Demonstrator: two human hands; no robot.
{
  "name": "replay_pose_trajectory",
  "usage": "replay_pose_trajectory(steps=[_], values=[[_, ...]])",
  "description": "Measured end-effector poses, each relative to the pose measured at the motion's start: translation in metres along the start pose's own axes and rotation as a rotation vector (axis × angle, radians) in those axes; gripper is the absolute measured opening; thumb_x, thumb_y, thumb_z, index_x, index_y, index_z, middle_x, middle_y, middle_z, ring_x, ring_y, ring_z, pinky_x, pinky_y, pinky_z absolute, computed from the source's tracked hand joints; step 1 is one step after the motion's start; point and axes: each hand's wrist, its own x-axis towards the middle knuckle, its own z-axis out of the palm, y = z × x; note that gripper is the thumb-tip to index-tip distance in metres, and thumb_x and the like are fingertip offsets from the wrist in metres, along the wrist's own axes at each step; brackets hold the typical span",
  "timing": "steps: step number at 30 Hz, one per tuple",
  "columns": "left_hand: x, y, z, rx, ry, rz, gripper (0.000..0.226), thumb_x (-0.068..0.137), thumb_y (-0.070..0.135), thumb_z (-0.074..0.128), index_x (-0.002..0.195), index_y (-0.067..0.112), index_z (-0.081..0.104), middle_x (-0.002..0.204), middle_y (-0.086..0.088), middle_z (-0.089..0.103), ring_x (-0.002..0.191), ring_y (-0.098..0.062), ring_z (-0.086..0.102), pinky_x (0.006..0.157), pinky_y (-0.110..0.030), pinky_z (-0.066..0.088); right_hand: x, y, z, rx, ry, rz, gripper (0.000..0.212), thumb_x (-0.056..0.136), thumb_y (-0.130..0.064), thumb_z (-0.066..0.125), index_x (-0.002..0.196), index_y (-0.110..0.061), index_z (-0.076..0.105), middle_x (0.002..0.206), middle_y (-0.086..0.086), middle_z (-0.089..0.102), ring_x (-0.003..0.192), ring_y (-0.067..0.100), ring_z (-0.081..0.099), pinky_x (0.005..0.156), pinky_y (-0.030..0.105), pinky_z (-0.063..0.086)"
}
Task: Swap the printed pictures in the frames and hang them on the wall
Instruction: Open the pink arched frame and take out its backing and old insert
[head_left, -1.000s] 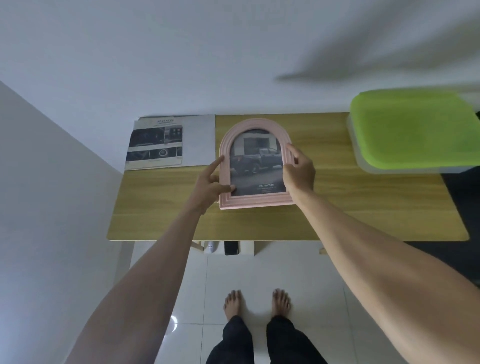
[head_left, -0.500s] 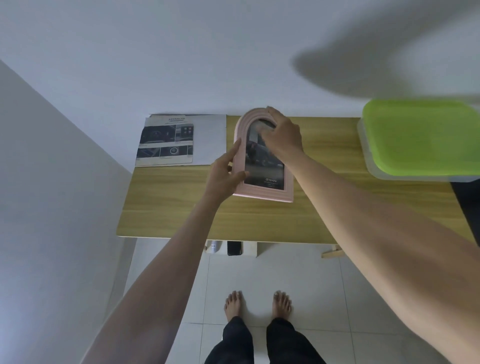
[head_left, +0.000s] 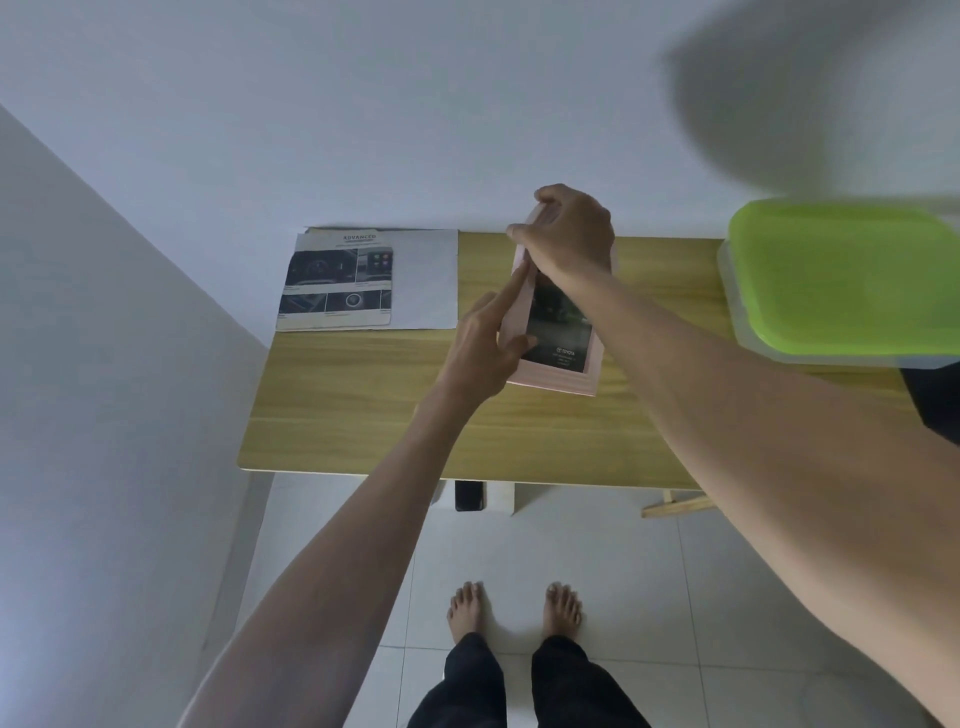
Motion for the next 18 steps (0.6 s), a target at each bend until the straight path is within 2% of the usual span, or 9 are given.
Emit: replay_pose_trajectory(steps=[3, 5, 7, 8, 10, 12, 14, 16, 18], values=[[0.004, 0.009, 0.0, -0.074, 0.052, 0.0, 0.09, 0.086, 0.016, 0.074, 0.158, 0.02, 0.021, 0.11, 0.001, 0.063, 0.08, -0.009, 0.063, 0.065, -0.014, 0.05, 0.002, -0.002, -0.015, 0.067, 0.022, 0.002, 0.051, 0.078, -0.028, 0.074, 0.127, -0.022, 0.065, 0.122, -0.004, 0.066, 0.109, 0.015, 0.063, 0.085, 0.022, 0.051], [0.009, 0.012, -0.003, -0.189, 0.101, -0.122, 0.094, 0.084, 0.043, 0.075, 0.158, 0.026, 0.019, 0.109, 0.001, 0.063, 0.082, -0.011, 0.069, 0.07, -0.024, 0.058, 0.002, -0.003, -0.028, 0.161, 0.004, 0.013, 0.05, 0.077, -0.026, 0.07, 0.126, -0.023, 0.066, 0.118, -0.003, 0.068, 0.106, 0.017, 0.065, 0.09, 0.031, 0.056], [0.019, 0.01, -0.011, -0.298, 0.162, -0.236, 0.095, 0.079, 0.061, 0.071, 0.156, 0.033, 0.022, 0.114, -0.003, 0.063, 0.095, -0.017, 0.069, 0.082, -0.043, 0.06, 0.003, 0.0, -0.043, 0.304, -0.027, 0.033, 0.05, 0.075, -0.024, 0.064, 0.125, -0.026, 0.069, 0.098, 0.0, 0.071, 0.087, 0.018, 0.07, 0.078, 0.036, 0.062], [0.024, 0.007, -0.016, -0.314, 0.181, -0.271, 0.093, 0.08, 0.063, 0.069, 0.156, 0.035, 0.023, 0.121, -0.004, 0.061, 0.105, -0.017, 0.066, 0.092, -0.047, 0.057, 0.003, 0.001, -0.05, 0.365, -0.044, 0.038, 0.048, 0.077, -0.021, 0.062, 0.124, -0.027, 0.07, 0.088, 0.001, 0.069, 0.076, 0.018, 0.069, 0.068, 0.035, 0.063], [0.034, 0.002, -0.03, -0.32, 0.167, -0.326, 0.086, 0.085, 0.056, 0.07, 0.155, 0.037, 0.025, 0.14, -0.008, 0.051, 0.125, -0.017, 0.052, 0.109, -0.046, 0.044, 0.005, 0.005, -0.062, 0.441, -0.071, 0.051, 0.045, 0.081, -0.017, 0.06, 0.123, -0.03, 0.071, 0.087, 0.006, 0.068, 0.074, 0.02, 0.066, 0.058, 0.028, 0.06], [0.042, -0.004, -0.044, -0.394, 0.082, -0.402, 0.084, 0.083, 0.051, 0.075, 0.153, 0.041, 0.03, 0.151, -0.012, 0.043, 0.136, -0.019, 0.044, 0.112, -0.049, 0.037, 0.006, 0.008, -0.071, 0.513, -0.087, 0.084, 0.043, 0.083, -0.017, 0.06, 0.12, -0.034, 0.073, 0.104, 0.006, 0.073, 0.087, 0.025, 0.071, 0.06, 0.027, 0.058], [0.047, -0.004, -0.054, -0.513, -0.026, -0.478, 0.08, 0.083, 0.043, 0.077, 0.151, 0.041, 0.035, 0.142, -0.015, 0.053, 0.129, -0.022, 0.054, 0.104, -0.049, 0.043, 0.005, 0.013, -0.075, 0.588, -0.115, 0.112, 0.041, 0.085, -0.015, 0.06, 0.119, -0.034, 0.074, 0.106, 0.004, 0.074, 0.09, 0.024, 0.072, 0.064, 0.031, 0.059], [0.05, -0.003, -0.056, -0.585, -0.108, -0.521, 0.073, 0.089, 0.023, 0.074, 0.151, 0.035, 0.039, 0.128, -0.011, 0.064, 0.113, -0.02, 0.064, 0.089, -0.042, 0.051, 0.002, 0.018, -0.076, 0.64, -0.145, 0.14, 0.04, 0.087, -0.014, 0.059, 0.12, -0.032, 0.074, 0.099, 0.005, 0.073, 0.081, 0.02, 0.069, 0.066, 0.031, 0.059], [0.049, -0.003, -0.053, -0.569, -0.137, -0.534, 0.073, 0.087, 0.004, 0.072, 0.149, 0.028, 0.043, 0.12, -0.008, 0.067, 0.104, -0.022, 0.067, 0.079, -0.037, 0.054, -0.002, 0.025, -0.076, 0.665, -0.153, 0.156, 0.039, 0.087, -0.013, 0.058, 0.119, -0.03, 0.074, 0.089, 0.002, 0.068, 0.067, 0.013, 0.061, 0.058, 0.026, 0.052]])
